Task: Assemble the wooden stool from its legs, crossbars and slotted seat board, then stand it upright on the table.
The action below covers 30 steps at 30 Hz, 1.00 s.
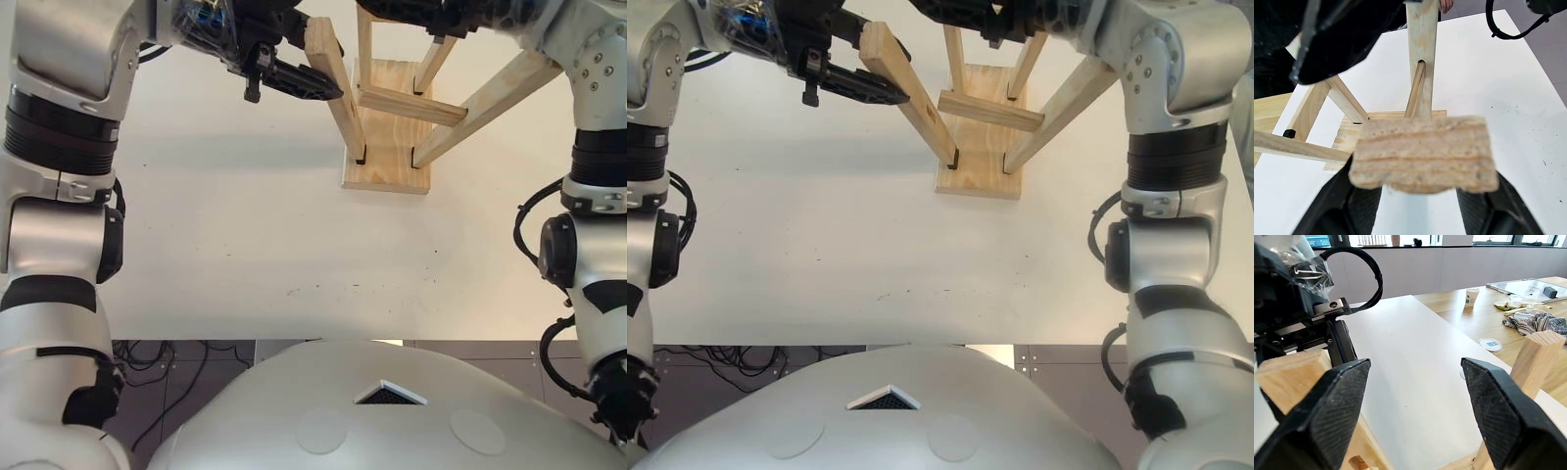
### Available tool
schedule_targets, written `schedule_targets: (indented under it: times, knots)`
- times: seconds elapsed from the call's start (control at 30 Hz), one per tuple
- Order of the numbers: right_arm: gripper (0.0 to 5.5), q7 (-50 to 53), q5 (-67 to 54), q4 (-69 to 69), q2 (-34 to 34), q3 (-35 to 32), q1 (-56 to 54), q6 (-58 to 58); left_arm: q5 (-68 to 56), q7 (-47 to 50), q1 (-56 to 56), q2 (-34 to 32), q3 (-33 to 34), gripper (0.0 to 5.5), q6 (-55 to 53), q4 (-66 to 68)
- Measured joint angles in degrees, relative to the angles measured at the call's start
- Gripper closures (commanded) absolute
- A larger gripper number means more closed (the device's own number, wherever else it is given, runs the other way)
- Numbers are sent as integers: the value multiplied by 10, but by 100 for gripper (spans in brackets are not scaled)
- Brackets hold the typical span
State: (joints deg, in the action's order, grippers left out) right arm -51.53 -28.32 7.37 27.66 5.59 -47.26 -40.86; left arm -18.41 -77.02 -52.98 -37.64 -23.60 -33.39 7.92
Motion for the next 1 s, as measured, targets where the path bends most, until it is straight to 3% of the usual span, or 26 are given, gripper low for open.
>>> schedule_targets:
  times: [0.3,1.0]
  knots:
    - [208,4,-39,34,-47,-77,14,18,17,-17,-25,12,-14,349,0,39]
    - [208,33,-37,-12,-69,-99,36,17,20,-9,-55,63,-14,349,1,90]
